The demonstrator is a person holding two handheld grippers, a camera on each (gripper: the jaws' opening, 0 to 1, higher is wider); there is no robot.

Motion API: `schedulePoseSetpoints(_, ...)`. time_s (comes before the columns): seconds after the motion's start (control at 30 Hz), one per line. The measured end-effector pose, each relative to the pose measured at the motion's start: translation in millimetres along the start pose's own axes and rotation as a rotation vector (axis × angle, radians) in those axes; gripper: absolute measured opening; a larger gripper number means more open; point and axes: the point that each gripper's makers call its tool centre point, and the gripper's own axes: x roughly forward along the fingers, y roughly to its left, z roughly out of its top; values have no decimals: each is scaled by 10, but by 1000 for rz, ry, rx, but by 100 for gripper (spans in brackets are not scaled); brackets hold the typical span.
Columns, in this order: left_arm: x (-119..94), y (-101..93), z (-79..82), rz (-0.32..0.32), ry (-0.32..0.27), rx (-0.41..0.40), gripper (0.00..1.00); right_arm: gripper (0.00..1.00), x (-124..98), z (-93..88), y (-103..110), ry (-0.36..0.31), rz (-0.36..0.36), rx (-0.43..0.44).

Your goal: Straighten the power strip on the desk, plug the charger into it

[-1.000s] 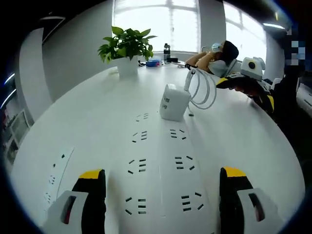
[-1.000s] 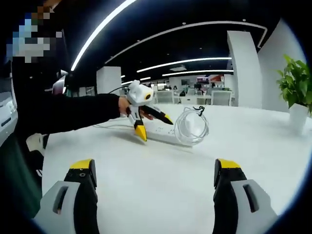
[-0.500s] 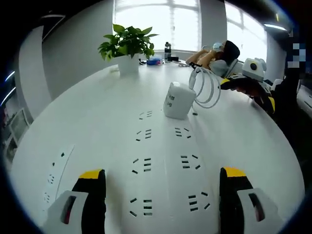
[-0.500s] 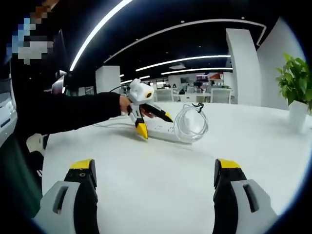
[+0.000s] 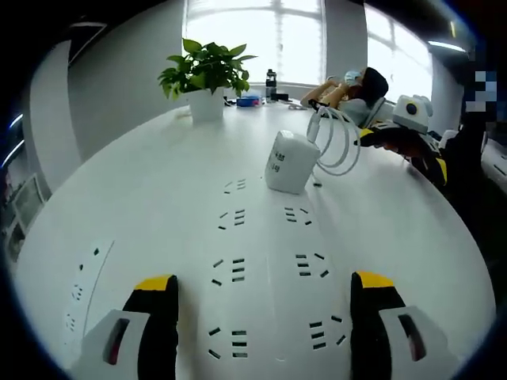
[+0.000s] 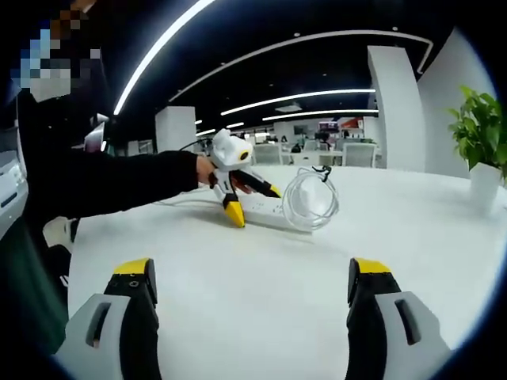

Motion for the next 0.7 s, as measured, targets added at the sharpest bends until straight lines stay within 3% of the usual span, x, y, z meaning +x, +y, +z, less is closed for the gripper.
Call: schedulePoseSetpoints(0.7, 45, -45, 17, 10, -20, 1, 91, 100, 28, -48, -9, 17, -6, -32)
